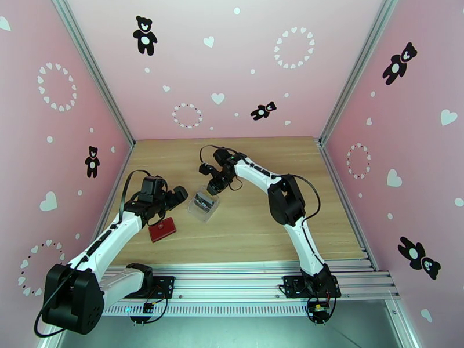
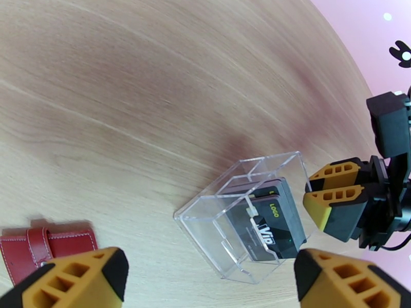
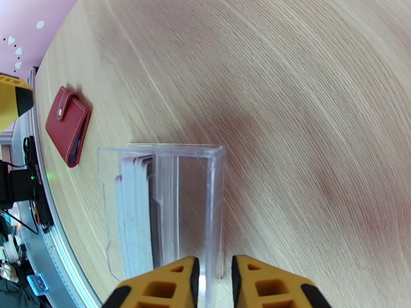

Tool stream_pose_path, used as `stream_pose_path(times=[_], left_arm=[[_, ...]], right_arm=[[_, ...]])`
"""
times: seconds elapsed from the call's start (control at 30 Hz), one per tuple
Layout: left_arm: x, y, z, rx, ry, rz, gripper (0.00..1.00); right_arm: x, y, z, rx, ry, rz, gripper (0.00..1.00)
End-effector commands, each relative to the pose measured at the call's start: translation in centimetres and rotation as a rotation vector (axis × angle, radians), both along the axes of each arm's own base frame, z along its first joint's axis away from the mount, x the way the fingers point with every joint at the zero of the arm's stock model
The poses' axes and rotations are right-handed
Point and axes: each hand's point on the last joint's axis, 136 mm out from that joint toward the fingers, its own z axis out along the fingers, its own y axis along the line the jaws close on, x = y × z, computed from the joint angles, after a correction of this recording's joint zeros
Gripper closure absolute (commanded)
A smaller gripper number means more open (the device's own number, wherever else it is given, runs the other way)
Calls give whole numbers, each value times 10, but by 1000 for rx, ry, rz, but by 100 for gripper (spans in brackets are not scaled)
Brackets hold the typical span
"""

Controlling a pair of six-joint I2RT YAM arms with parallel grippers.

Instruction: Put the credit cards into the card holder

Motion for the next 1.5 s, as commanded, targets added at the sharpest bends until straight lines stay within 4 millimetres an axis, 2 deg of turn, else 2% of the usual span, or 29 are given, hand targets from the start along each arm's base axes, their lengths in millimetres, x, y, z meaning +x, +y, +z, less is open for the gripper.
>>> stream_pose_path(times=[0.0,0.07,0.13,0.43,0.67,0.77,0.87,1.03,1.13,1.3,1.4,1.47], left_arm=[[-5,1,-5,18,12,-9,9],[-6,1,-4,17,8,-9,9],[-6,1,-4,17,6,-9,9],[-8,2,-6,19,6,-8,9],[-9,1,-5,13,0,-9,9],[-8,-2,-4,-3,-12,-15,9],[-8,-5,-2,-30,-29,-22,9],[-10,-12,2,-70,-53,-39,9],[-12,-13,4,-83,-67,-43,9],[-15,-15,9,-101,-97,-54,9],[-18,-15,7,-100,-104,-57,9],[-18,-14,6,-95,-106,-55,9]], right_arm=[[-3,2,-6,-20,19,9,79],[0,0,-7,-49,-3,-10,93],[0,0,-6,-65,-21,-15,99],[-2,0,8,-45,-45,-4,100],[6,-31,25,-46,-104,-62,100],[3,-58,30,-59,-113,-89,100],[-1,-93,32,-68,-104,-142,100],[2,-181,33,-78,-102,-333,100],[5,-225,30,-109,-111,-419,100],[6,-268,32,-126,-99,-464,100],[16,-295,35,-107,-98,-522,100],[14,-303,36,-94,-91,-505,100]])
